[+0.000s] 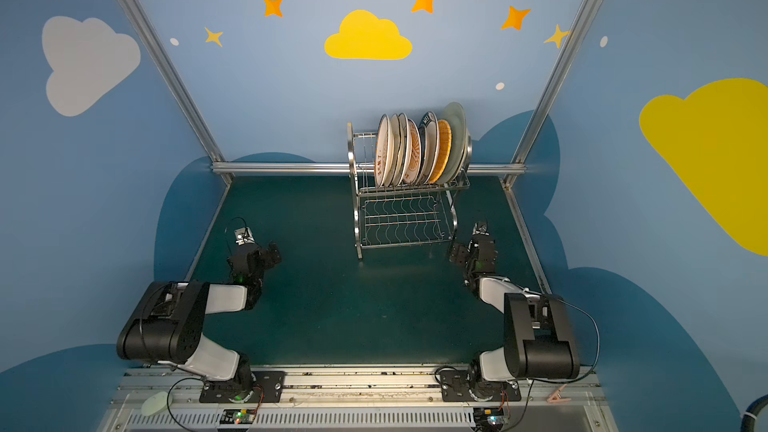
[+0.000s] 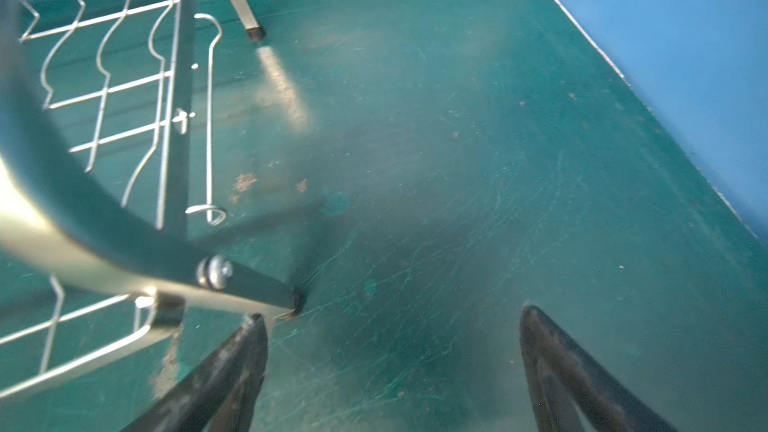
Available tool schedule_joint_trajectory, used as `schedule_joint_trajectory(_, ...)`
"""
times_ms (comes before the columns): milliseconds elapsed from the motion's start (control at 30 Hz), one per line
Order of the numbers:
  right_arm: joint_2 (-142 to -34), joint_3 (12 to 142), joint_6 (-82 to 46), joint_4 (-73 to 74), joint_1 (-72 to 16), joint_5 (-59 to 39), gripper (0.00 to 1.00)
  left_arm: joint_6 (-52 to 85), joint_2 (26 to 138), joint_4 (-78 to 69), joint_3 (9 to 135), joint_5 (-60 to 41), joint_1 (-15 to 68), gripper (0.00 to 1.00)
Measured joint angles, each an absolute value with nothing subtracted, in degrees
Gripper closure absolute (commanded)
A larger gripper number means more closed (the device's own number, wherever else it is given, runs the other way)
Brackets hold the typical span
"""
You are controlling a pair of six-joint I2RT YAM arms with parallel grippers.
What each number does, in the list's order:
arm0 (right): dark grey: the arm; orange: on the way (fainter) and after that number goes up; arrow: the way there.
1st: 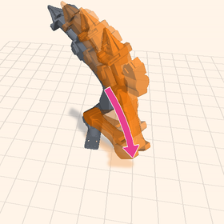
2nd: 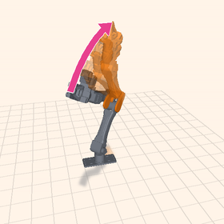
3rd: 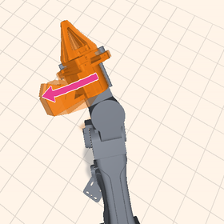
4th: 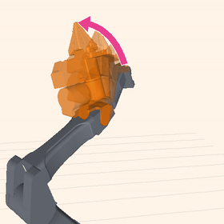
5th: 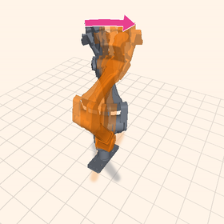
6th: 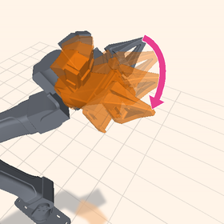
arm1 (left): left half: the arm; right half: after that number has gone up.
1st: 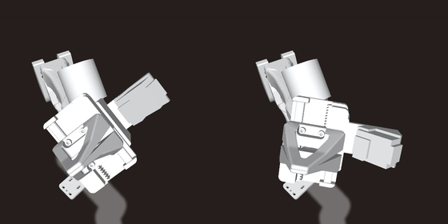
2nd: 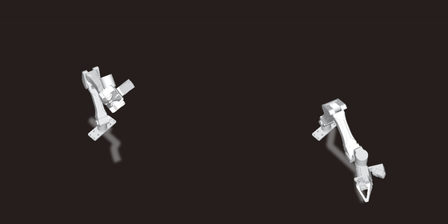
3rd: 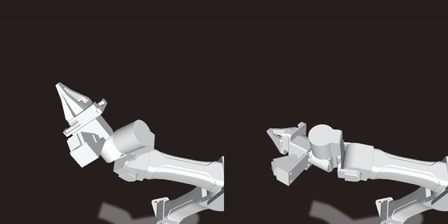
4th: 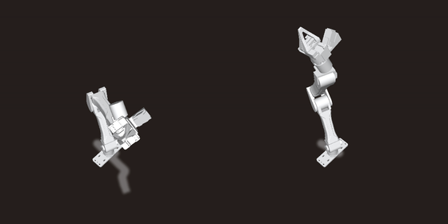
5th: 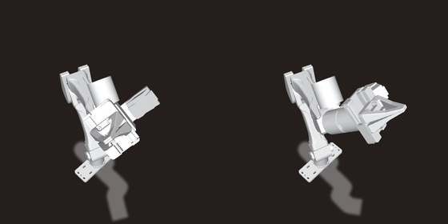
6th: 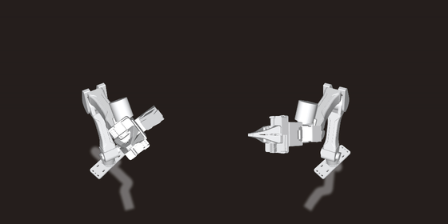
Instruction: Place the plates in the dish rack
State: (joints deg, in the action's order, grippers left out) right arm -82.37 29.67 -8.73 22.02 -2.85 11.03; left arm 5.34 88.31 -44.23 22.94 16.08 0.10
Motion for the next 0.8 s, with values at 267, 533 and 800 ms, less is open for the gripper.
schedule_joint_trajectory(267, -82.4, 29.7, -8.7, 22.1, -3.2, 11.8, 0.08, 5.3, 87.6, -43.9, 23.4, 14.2, 0.1, 0.00)
schedule_joint_trajectory(533, -82.4, 29.7, -8.7, 22.1, -3.2, 12.0, 0.08, 5.1, 87.5, -43.9, 23.4, 14.2, 0.8, 0.00)
schedule_joint_trajectory(800, -82.4, 29.7, -8.7, 22.1, -3.2, 12.0, 0.08, 5.1, 87.5, -43.5, 23.5, 14.1, 0.7, 0.00)
